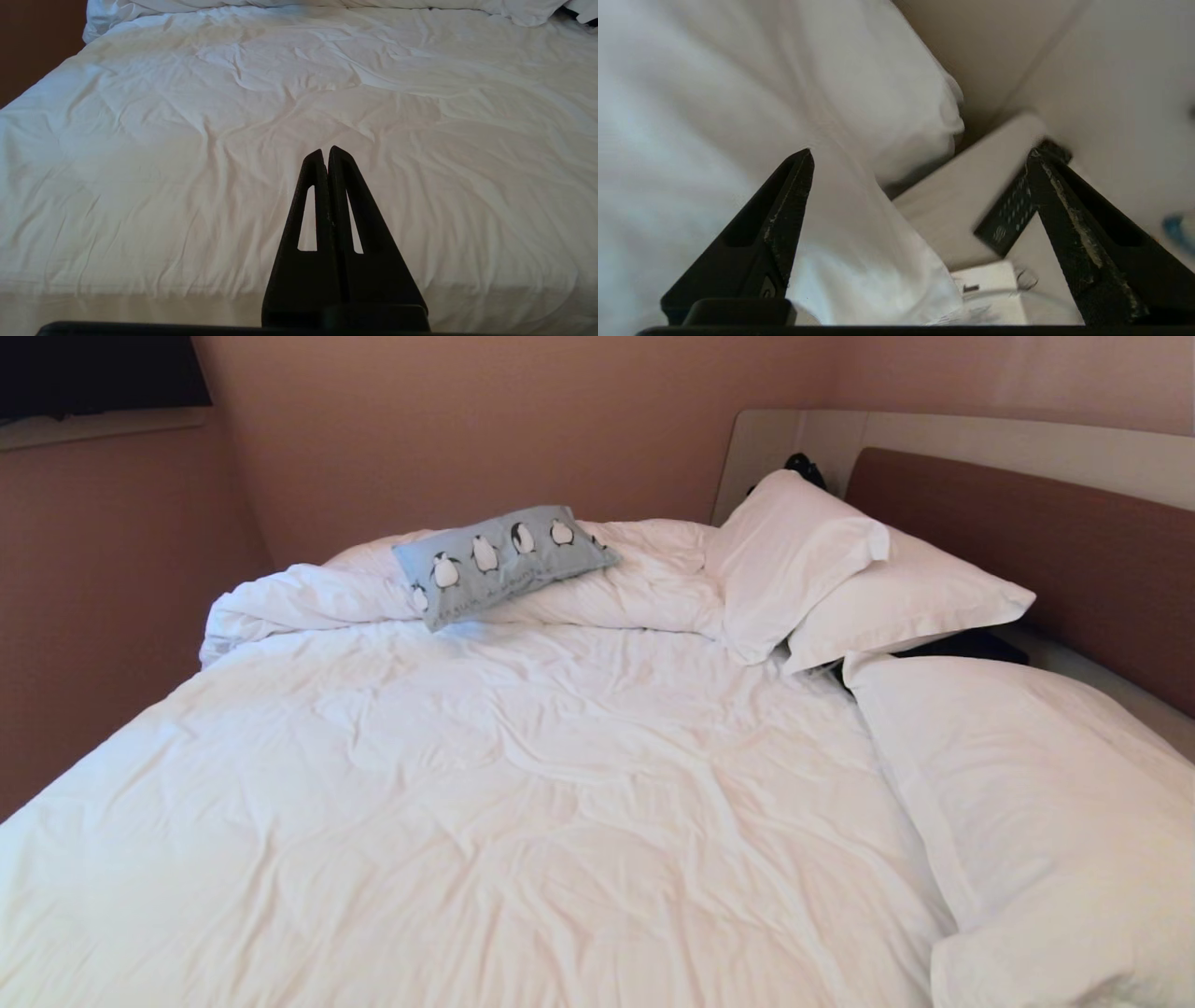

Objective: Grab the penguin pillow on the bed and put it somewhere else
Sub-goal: Place the pillow at the bedside

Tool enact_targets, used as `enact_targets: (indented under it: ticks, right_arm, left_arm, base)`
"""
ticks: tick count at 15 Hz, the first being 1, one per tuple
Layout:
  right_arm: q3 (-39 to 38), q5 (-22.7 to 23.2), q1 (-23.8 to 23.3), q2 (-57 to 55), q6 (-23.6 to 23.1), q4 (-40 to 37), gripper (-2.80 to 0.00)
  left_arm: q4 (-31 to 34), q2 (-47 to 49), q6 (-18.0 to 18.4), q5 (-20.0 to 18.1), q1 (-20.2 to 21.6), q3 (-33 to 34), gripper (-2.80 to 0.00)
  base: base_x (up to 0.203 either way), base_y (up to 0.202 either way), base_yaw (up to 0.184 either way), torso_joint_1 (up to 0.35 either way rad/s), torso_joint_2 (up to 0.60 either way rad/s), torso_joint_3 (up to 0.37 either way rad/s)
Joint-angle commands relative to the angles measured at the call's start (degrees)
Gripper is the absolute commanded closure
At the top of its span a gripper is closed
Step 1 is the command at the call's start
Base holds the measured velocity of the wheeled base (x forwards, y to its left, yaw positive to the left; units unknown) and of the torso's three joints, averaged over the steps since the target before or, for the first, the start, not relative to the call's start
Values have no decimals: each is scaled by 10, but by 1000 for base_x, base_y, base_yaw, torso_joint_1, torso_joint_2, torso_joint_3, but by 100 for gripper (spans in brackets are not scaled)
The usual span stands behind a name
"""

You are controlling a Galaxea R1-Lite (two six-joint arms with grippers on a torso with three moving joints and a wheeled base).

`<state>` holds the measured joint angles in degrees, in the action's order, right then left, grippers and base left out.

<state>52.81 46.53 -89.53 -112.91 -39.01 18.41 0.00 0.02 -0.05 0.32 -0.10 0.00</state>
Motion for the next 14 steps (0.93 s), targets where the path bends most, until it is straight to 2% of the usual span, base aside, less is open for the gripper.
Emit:
enact_targets:
  ticks: [1,4,9,12,14]
  right_arm:
    - [3,61,3,35,-186,-100,-280]
    - [-11,61,31,44,-270,-151,-280]
    - [-48,56,27,59,-433,-240,-280]
    - [-42,45,20,40,-471,-267,-280]
    - [-35,40,17,11,-522,-268,-280]
  left_arm:
    - [0,0,0,0,0,0,0]
    - [0,0,0,0,0,1,0]
    - [0,0,0,0,0,1,0]
    - [0,0,0,0,0,0,0]
    - [0,0,0,0,0,0,0]
  base:
    - [0,0,0,0,0,0]
    - [0,0,0,0,0,0]
    - [0,0,0,0,0,0]
    - [0,0,0,0,0,0]
    - [0,0,0,0,0,0]
